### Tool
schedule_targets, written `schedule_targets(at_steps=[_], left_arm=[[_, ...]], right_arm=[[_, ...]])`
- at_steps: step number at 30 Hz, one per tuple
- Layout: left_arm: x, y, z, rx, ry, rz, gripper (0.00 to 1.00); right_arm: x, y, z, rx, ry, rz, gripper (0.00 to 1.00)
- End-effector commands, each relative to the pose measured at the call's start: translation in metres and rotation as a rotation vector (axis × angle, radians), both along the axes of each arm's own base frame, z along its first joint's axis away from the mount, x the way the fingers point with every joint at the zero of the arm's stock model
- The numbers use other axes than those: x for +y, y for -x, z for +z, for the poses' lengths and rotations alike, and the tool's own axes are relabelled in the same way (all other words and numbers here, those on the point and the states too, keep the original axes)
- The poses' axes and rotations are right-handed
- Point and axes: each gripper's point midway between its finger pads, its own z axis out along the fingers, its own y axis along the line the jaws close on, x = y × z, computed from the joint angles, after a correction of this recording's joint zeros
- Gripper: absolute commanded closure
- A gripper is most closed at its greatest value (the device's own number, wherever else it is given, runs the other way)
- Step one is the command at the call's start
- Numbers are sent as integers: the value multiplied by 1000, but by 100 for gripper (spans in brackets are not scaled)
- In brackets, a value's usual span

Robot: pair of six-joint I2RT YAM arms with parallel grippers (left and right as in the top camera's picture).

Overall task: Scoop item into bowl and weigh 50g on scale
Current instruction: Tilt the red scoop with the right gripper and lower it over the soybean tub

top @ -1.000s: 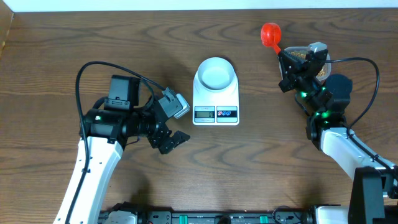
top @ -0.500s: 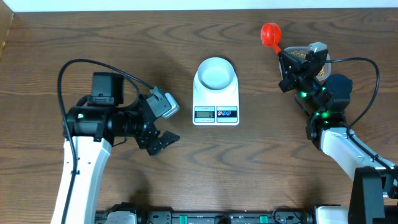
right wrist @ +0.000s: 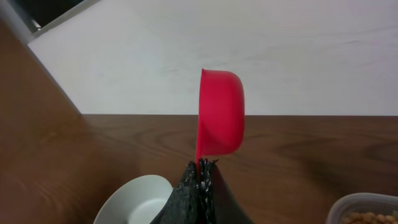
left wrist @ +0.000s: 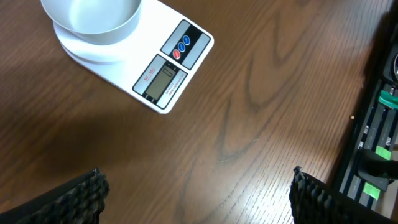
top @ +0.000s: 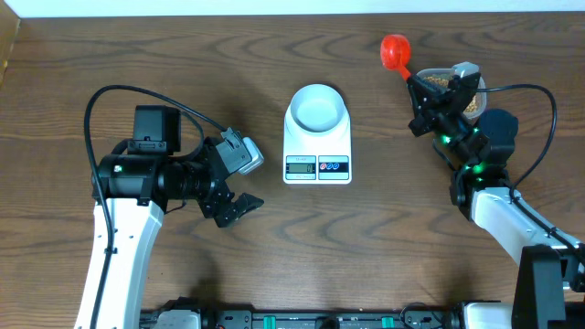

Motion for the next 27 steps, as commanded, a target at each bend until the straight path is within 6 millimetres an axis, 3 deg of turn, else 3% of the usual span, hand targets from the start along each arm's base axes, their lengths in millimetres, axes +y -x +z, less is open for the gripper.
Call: schedule_targets(at_steps=[1,8,27], left_arm=[[0,-6,5,-33,-1,-10,5],[1,-6,5,-35,-1,-10,5],[2,-12,6,-61,-10,-4,5]], right_arm=[[7,6,12,-3,-58,97,99],[8,27,27,-3,-133,279,99],[7,28,27,-5,-132,281,99]])
